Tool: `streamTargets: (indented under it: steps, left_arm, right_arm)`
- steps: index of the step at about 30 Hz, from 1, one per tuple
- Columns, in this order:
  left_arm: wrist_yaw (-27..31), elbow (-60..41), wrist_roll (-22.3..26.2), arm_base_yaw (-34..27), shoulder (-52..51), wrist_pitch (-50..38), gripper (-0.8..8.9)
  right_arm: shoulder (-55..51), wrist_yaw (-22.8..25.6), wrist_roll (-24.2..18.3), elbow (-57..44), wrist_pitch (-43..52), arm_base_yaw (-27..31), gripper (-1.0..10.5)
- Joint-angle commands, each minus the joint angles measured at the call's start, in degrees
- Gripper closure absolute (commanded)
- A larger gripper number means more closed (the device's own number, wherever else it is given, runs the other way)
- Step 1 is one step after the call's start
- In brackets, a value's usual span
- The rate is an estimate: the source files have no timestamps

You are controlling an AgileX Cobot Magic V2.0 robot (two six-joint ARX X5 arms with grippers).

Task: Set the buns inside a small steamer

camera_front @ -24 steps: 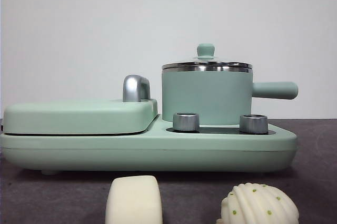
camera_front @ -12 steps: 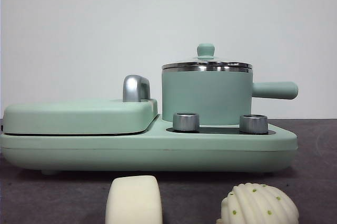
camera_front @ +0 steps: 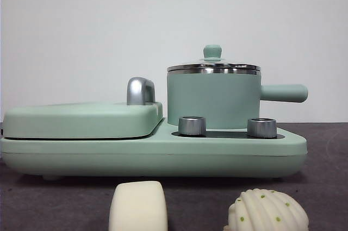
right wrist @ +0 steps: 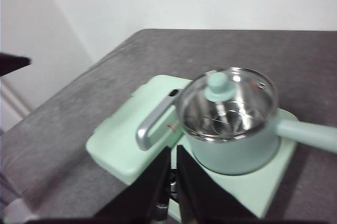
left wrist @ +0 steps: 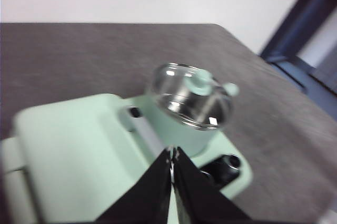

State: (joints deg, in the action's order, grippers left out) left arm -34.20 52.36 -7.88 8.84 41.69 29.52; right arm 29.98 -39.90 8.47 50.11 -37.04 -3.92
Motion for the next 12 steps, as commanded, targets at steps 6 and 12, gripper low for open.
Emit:
streamTargets:
  steps: [6,12]
  left_arm:
    - [-2.9,1.4,1.2,0.5,1.4,-0.7,8.04]
    - [-2.9,1.4,1.2,0.5,1.4,-0.8,4.15]
  right_arm:
    - [0.2,-0.5,-1.7,1.0,0.4,-0.1,9.3]
    - [0.3,-0.5,-1.7,1.0,0.3,-0.1,5.8]
